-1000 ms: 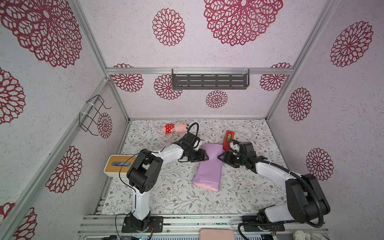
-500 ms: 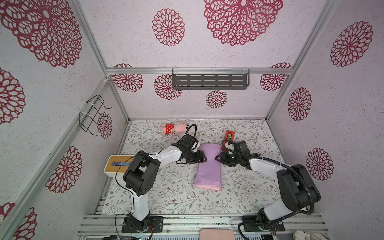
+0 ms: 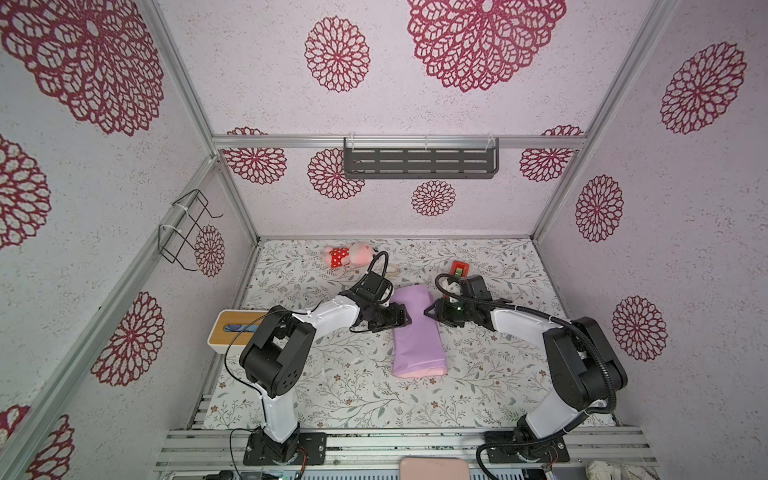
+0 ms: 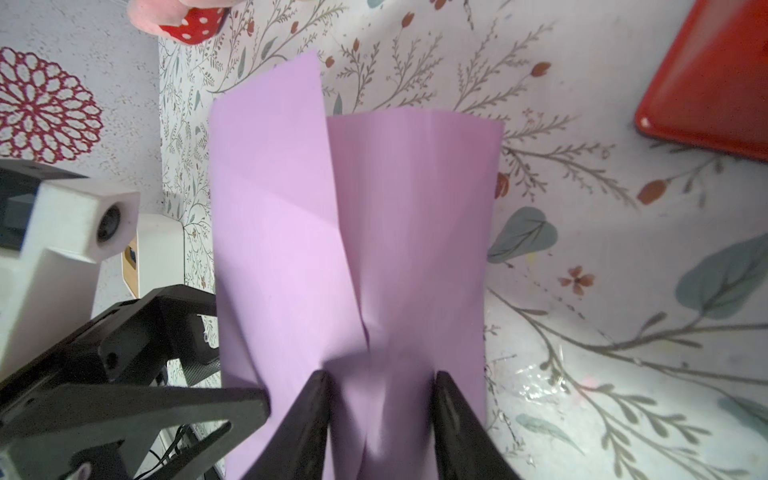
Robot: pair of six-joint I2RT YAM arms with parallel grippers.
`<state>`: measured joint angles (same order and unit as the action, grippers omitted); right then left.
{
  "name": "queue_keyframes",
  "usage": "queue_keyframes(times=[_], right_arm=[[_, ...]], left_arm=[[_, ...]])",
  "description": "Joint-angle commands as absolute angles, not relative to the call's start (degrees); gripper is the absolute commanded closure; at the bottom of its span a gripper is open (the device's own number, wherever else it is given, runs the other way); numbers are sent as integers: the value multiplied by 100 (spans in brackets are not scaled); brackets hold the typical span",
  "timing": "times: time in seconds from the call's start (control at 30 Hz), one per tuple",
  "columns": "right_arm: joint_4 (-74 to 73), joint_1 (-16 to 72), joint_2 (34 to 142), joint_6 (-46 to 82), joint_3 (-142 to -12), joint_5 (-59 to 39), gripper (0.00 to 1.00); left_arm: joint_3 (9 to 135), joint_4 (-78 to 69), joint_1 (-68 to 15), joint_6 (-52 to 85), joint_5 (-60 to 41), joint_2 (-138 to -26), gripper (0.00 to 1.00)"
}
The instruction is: Wrap the gift box in paper
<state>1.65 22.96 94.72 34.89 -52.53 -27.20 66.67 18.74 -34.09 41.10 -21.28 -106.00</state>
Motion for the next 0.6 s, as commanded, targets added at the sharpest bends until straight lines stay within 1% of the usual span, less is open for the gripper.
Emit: queue_keyframes(times=[0.0,0.13,0.3,0.4,0.5,0.57], right_arm=[[500,2380,9556,3148,-5498,-2782,60],[880,2336,9401,2940,-5792,-2710,55],[1267,2334,9037,2713,-5781,-2444,41],[1279,2397,8893,2672,-5544,-2359,35],[1257,2515,8908,2626,-5359,-2337,32],[1233,2593,8945,2619,-5297,-2286,31]], left_arm=[[6598,2015,-3454,4158,-1743,-10623,22],[6609,2097,-3463,4135,-1623,-10694,22],[6590,2145,-3463,4100,-1523,-10698,22],[6600,2153,-3464,4087,-1519,-10705,22],[6614,2184,-3463,4078,-1504,-10705,22],[6626,2194,-3464,4078,-1495,-10703,21]])
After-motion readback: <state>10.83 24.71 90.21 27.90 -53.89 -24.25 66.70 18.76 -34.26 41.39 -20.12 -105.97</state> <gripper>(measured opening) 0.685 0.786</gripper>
